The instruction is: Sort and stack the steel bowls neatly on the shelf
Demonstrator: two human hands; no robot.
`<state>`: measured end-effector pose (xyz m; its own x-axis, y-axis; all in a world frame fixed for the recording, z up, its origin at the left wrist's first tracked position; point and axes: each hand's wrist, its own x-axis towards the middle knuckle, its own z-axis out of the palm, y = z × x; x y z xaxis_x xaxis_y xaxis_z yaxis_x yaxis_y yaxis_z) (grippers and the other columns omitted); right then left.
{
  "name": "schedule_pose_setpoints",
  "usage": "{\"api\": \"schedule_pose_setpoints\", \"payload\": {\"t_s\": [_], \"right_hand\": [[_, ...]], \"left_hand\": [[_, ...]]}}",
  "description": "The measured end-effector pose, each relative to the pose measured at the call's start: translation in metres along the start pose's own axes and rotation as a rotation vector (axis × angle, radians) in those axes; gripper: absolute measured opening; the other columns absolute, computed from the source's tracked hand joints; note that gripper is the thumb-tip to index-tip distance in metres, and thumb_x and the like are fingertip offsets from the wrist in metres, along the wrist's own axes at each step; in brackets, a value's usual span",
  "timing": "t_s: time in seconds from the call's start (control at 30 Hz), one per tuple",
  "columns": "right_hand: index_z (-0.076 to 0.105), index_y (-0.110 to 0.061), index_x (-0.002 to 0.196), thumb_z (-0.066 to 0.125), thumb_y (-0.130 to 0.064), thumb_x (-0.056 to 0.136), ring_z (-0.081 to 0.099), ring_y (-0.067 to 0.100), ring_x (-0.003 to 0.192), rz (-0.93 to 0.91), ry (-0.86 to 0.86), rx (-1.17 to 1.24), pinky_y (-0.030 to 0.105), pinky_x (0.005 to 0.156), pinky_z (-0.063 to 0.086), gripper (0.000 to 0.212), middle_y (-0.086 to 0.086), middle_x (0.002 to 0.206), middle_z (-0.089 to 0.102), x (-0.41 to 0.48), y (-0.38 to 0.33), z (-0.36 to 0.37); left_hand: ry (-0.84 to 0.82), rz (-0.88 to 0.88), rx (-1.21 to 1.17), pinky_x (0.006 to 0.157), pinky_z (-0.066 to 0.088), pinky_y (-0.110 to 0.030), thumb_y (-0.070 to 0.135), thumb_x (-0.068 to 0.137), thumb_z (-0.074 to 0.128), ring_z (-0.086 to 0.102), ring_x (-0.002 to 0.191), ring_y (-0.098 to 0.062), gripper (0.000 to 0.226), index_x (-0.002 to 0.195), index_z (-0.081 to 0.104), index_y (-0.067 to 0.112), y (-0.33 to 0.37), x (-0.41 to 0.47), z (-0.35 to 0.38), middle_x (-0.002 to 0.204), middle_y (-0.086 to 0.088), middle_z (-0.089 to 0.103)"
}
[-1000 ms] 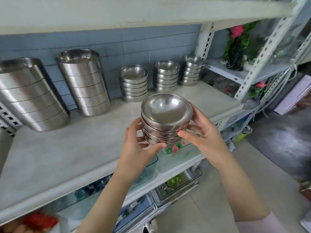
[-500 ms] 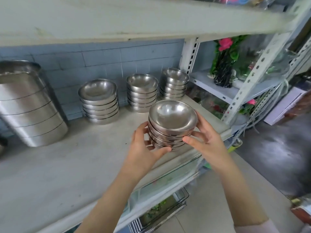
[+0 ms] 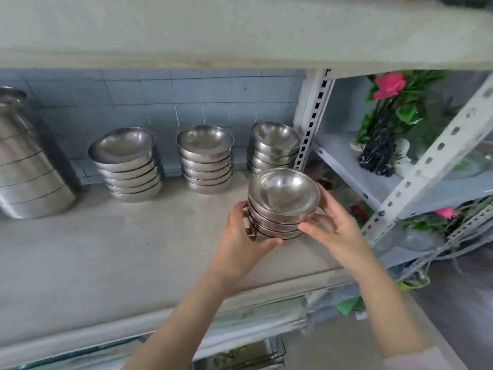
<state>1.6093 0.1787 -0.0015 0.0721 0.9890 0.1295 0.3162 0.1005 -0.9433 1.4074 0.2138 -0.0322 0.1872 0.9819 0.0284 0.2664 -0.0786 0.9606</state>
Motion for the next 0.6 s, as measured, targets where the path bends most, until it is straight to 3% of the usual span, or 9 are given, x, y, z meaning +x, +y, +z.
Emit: {"api": "schedule_pose_setpoints", "payload": {"t_s": [0.1, 0.17, 0.27, 0.37, 0.43, 0.5, 0.6], "right_hand": [[0.036, -0.052, 0.147, 0.082, -0.052, 0.066, 0.053, 0.009, 0.133, -0.010, -0.061, 0.016, 0.046, 0.114, 0.041, 0.094, -0.024, 0.150, 0.046, 0.016, 0.014, -0.020], [0.037, -0.050, 0.147, 0.082, -0.048, 0.067, 0.052, 0.007, 0.134, -0.026, -0.093, 0.029, 0.042, 0.114, 0.041, 0.092, -0.024, 0.149, 0.047, 0.026, 0.021, -0.031], [0.040, -0.053, 0.142, 0.080, -0.040, 0.070, 0.054, -0.002, 0.128, -0.011, -0.131, 0.052, 0.023, 0.103, 0.044, 0.084, -0.032, 0.138, 0.054, 0.039, 0.027, -0.040], [0.039, -0.048, 0.143, 0.077, -0.034, 0.074, 0.055, -0.010, 0.122, 0.009, -0.147, 0.098, 0.008, 0.092, 0.045, 0.081, -0.041, 0.127, 0.055, 0.046, 0.031, -0.045], [0.038, -0.042, 0.148, 0.076, -0.035, 0.074, 0.052, -0.010, 0.126, 0.001, -0.155, 0.106, 0.013, 0.099, 0.043, 0.083, -0.035, 0.133, 0.054, 0.047, 0.034, -0.045], [0.037, -0.038, 0.151, 0.075, -0.036, 0.074, 0.050, -0.009, 0.129, 0.002, -0.175, 0.111, 0.018, 0.105, 0.040, 0.086, -0.028, 0.139, 0.053, 0.049, 0.036, -0.045], [0.036, -0.034, 0.152, 0.074, -0.037, 0.075, 0.049, -0.010, 0.130, -0.005, -0.188, 0.117, 0.016, 0.105, 0.040, 0.086, -0.024, 0.143, 0.052, 0.047, 0.032, -0.045]], "left_hand": [[0.068, 0.001, 0.018, 0.082, 0.054, -0.021, 0.028, 0.063, 0.090, 0.065, 0.094, -0.007, 0.091, 0.136, 0.036, 0.028, 0.000, 0.009, 0.022, 0.133, 0.008, 0.048], [0.107, -0.007, 0.020, 0.085, 0.055, -0.028, 0.029, 0.063, 0.090, 0.065, 0.094, -0.009, 0.092, 0.137, 0.036, 0.029, 0.001, 0.014, 0.033, 0.133, 0.008, 0.048], [0.141, -0.022, 0.027, 0.086, 0.054, -0.028, 0.032, 0.064, 0.088, 0.064, 0.095, -0.007, 0.091, 0.138, 0.034, 0.029, 0.002, 0.019, 0.045, 0.135, 0.009, 0.047], [0.176, -0.013, 0.033, 0.082, 0.050, -0.013, 0.032, 0.066, 0.087, 0.062, 0.097, -0.003, 0.090, 0.138, 0.033, 0.031, 0.003, 0.023, 0.054, 0.135, 0.009, 0.045], [0.192, -0.008, 0.016, 0.082, 0.047, -0.007, 0.028, 0.066, 0.088, 0.061, 0.101, -0.008, 0.091, 0.139, 0.033, 0.028, 0.004, 0.024, 0.057, 0.136, 0.004, 0.045], [0.186, -0.015, 0.036, 0.088, 0.048, -0.011, 0.028, 0.065, 0.089, 0.061, 0.104, -0.012, 0.094, 0.141, 0.032, 0.027, 0.001, 0.027, 0.059, 0.137, 0.000, 0.044], [0.166, -0.016, 0.061, 0.088, 0.043, -0.008, 0.026, 0.068, 0.087, 0.057, 0.107, -0.012, 0.099, 0.147, 0.027, 0.021, 0.002, 0.027, 0.056, 0.144, -0.003, 0.041]]}}
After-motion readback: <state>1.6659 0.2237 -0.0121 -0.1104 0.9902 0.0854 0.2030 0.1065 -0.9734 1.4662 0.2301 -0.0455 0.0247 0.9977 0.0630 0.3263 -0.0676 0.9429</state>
